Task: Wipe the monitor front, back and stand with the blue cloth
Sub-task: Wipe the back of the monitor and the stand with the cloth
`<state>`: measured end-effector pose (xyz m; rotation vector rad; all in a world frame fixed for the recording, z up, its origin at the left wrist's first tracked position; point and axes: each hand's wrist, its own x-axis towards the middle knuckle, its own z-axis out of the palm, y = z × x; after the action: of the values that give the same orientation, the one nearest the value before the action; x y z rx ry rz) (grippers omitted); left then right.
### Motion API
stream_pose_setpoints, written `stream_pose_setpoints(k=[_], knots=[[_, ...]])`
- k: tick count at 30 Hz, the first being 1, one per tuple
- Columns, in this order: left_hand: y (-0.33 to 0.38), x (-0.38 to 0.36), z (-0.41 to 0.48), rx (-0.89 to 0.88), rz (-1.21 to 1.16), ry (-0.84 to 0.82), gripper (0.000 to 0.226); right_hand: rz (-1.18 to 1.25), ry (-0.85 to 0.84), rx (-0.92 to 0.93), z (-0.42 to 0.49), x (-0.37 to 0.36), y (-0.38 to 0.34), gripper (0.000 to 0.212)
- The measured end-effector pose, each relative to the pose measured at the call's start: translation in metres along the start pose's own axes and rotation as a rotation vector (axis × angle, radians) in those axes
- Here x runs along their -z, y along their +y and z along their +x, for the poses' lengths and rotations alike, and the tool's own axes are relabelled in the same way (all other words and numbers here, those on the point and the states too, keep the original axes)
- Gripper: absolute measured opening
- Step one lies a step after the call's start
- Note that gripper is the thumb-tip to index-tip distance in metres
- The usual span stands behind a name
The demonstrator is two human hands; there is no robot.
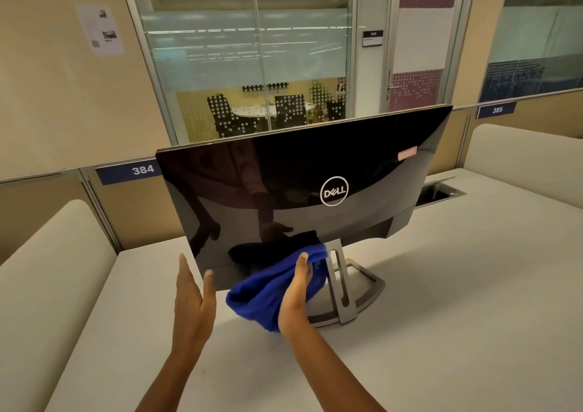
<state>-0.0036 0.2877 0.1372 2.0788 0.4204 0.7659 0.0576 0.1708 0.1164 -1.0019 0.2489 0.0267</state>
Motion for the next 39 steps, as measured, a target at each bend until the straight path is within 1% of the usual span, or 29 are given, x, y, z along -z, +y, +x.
stream_pose_setpoints(k=[1,3,5,7,9,11,12,13,15,17,18,20,22,23,26,28,29,31,32,34,35,37,39], knots=[[0.001,0.0,0.002,-0.018,-0.039,-0.024,0.056,0.018,0.007,-0.015,-0.001,-0.008,0.002,0.059],[0.002,-0.001,0.004,-0.079,-0.11,-0.05,0.051,-0.029,0.01,-0.012,-0.006,-0.023,0.006,0.057],[0.0,-0.002,0.006,-0.092,-0.169,-0.064,0.049,-0.132,-0.024,0.033,-0.015,-0.032,0.019,0.058],[-0.006,-0.004,0.007,-0.069,-0.214,-0.071,0.057,-0.282,-0.114,0.079,-0.029,-0.036,0.04,0.065],[-0.01,-0.005,0.007,-0.045,-0.23,-0.068,0.063,-0.455,-0.226,0.155,-0.042,-0.033,0.064,0.068],[-0.012,-0.008,0.006,-0.042,-0.233,-0.06,0.055,-0.605,-0.301,0.277,-0.047,-0.025,0.08,0.083],[-0.012,-0.009,0.006,-0.049,-0.239,-0.057,0.049,-0.661,-0.308,0.33,-0.044,-0.02,0.086,0.089],[-0.013,-0.01,0.006,-0.052,-0.245,-0.055,0.046,-0.69,-0.315,0.376,-0.039,-0.014,0.088,0.089],[-0.011,-0.012,0.005,-0.042,-0.26,-0.046,0.047,-0.766,-0.323,0.448,-0.024,-0.009,0.085,0.075],[-0.009,-0.013,0.004,-0.063,-0.264,-0.034,0.059,-0.843,-0.243,0.542,-0.006,-0.004,0.077,0.057],[-0.008,-0.013,0.004,-0.074,-0.265,-0.03,0.062,-0.909,-0.206,0.578,0.005,-0.003,0.076,0.055],[-0.008,-0.013,0.005,-0.09,-0.261,-0.026,0.063,-1.067,-0.123,0.573,0.021,0.001,0.076,0.051],[-0.008,-0.012,0.004,-0.092,-0.25,-0.026,0.063,-1.169,-0.098,0.565,0.033,0.005,0.079,0.046],[-0.008,-0.012,0.004,-0.091,-0.243,-0.028,0.063,-1.17,-0.06,0.583,0.035,0.006,0.079,0.046],[-0.008,-0.01,0.004,-0.072,-0.234,-0.039,0.063,-1.064,0.061,0.669,0.033,0.004,0.072,0.049],[-0.009,-0.01,0.005,-0.067,-0.229,-0.048,0.063,-0.993,0.106,0.747,0.031,0.002,0.073,0.05],[-0.01,-0.009,0.005,-0.066,-0.226,-0.052,0.062,-0.929,0.094,0.757,0.027,0.0,0.071,0.049],[-0.01,-0.009,0.005,-0.06,-0.224,-0.062,0.056,-0.763,0.096,0.734,0.022,-0.008,0.068,0.043],[-0.01,-0.008,0.006,-0.05,-0.226,-0.067,0.053,-0.695,0.13,0.713,0.022,-0.011,0.067,0.044],[-0.011,-0.008,0.006,-0.042,-0.223,-0.076,0.05,-0.627,0.143,0.604,0.022,-0.019,0.07,0.052],[-0.012,-0.008,0.006,-0.046,-0.218,-0.08,0.049,-0.606,0.136,0.607,0.019,-0.021,0.072,0.052],[-0.014,-0.009,0.006,-0.054,-0.209,-0.08,0.048,-0.664,0.102,0.721,0.014,-0.02,0.081,0.052],[-0.015,-0.01,0.006,-0.054,-0.205,-0.076,0.048,-0.759,0.074,0.847,0.008,-0.014,0.092,0.041]])
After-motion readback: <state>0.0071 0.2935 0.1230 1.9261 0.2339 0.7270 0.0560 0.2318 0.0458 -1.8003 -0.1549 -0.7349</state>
